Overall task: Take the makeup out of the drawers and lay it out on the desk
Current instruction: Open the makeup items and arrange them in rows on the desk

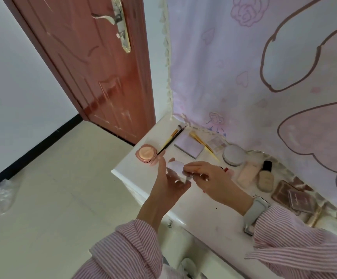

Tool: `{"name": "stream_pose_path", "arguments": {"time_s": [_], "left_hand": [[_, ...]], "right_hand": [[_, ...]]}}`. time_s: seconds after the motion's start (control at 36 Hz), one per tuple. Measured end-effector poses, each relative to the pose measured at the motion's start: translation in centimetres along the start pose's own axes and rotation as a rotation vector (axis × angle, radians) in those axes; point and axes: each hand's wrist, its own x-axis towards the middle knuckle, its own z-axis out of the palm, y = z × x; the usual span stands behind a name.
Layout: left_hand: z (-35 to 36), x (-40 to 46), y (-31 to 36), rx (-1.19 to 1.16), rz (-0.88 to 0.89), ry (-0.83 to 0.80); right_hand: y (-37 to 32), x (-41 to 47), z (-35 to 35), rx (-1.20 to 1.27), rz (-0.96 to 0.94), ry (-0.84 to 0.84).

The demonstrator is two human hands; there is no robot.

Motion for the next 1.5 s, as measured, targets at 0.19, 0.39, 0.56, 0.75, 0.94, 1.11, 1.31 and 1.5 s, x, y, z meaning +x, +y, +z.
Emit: {"name": "stream_pose_path", "arguments": {"time_s": [0.19,0.39,0.56,0.75,0.94,1.11,1.31,1.5], "left_hand": [[-1.2,0.7,-0.4,-0.02,-0.08,0.022],[-2.4,0.4,-1.0,0.129,-0.214,0.061],[-2.3,0.2,-1.7,0.159,-0.248,0.15],[-2.4,-0.2,-2.0,0.135,-0.227,0.22],[-2.4,-0.5,-1.8,0.095,-0.302,0.215],[-2.9,-0.4,-1.9,0.039,-0.387,0.214],[-3.7,-0.1,-1.7,0.068,-0.429,0.206],[-4.3,0.8,-1.8,0.07,-0.452,0.206]], "right_hand": [[-0.4,0.1,-0.1,-0.195,-0.128,-0.11],[-1.3,0.2,0.1,-0.417,-0.171,-0.225],[-1.1,0.5,1.2,-0.489,-0.139,-0.314],[-0.8,0.6,2.4,-0.535,-0.13,-0.279],[-0.5,0.4,3.6,-0.543,-0.1,-0.237],[0.2,0.5,4.7,-0.566,-0.069,-0.241],[0.6,0.8,5.5,-0.573,-0.032,-0.261],[0.8,1.1,6.1,-0.574,-0.022,-0.251]]}}
